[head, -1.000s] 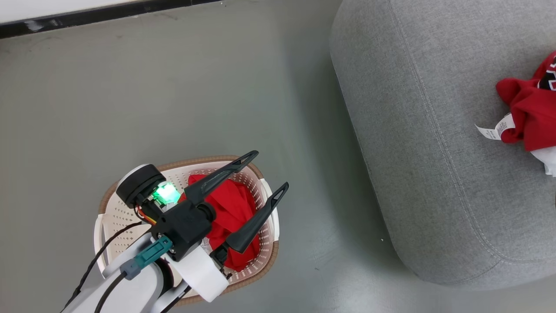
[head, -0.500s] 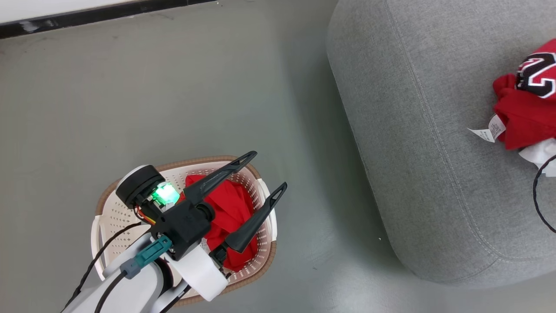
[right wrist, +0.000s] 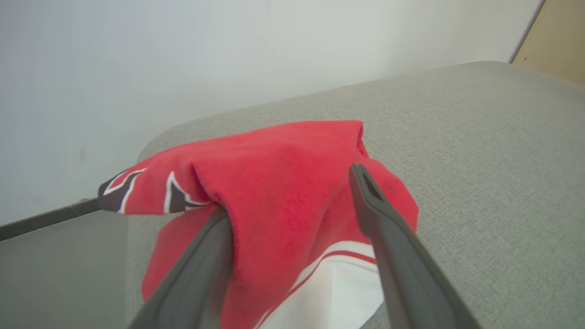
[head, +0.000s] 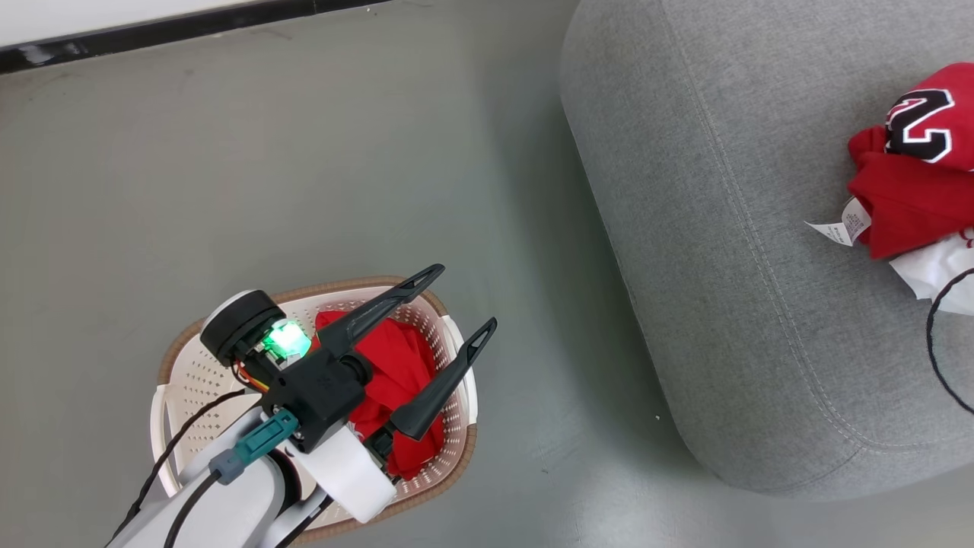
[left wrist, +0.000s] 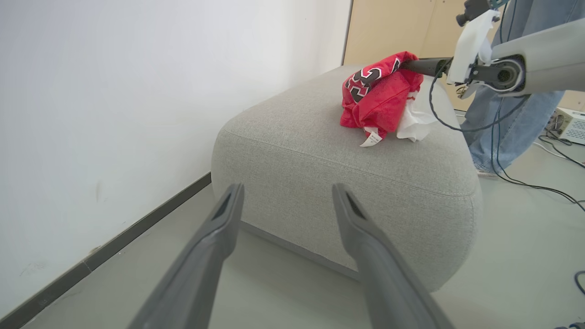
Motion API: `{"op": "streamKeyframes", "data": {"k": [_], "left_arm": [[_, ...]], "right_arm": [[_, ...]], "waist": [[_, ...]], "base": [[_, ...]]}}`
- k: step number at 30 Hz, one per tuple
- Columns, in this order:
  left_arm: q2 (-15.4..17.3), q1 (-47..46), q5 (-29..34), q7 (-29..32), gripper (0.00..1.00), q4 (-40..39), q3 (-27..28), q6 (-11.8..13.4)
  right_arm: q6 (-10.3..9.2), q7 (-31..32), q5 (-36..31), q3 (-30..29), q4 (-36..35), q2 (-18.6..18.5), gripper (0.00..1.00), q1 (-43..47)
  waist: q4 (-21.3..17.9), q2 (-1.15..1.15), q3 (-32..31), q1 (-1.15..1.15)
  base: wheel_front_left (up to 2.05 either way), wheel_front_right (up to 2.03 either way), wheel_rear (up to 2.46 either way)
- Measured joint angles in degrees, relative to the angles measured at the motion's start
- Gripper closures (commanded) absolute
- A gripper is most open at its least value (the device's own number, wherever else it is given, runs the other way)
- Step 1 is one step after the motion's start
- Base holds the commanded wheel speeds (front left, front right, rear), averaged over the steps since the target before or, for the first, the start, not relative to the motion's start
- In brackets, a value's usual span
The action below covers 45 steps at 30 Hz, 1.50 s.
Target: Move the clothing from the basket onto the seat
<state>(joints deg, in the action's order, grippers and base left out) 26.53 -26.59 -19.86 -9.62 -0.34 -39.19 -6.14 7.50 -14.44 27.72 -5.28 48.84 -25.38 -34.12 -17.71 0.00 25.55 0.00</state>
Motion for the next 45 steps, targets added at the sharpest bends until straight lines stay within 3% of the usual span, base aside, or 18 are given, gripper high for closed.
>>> {"op": "streamKeyframes", "data": {"k": [26, 45], "left_arm": [[-1.33, 0.18, -1.21, -2.42, 0.0, 2.96, 2.43, 1.3], [-2.37, 5.15, -4.63, -4.13, 0.0, 6.94, 10.21, 8.29]], "right_arm": [[0.0, -0.04, -5.98, 4.8, -18.96, 2.46, 0.0, 5.78], [0.0, -0.1, -10.58, 9.55, -25.25, 9.35, 0.0, 3.44]], "waist": [[-1.06, 0.0, -2.79, 0.0], [2.23, 0.0, -7.18, 0.0]], "base": [[0.0, 0.0, 0.0], [0.0, 0.0, 0.0]]}}
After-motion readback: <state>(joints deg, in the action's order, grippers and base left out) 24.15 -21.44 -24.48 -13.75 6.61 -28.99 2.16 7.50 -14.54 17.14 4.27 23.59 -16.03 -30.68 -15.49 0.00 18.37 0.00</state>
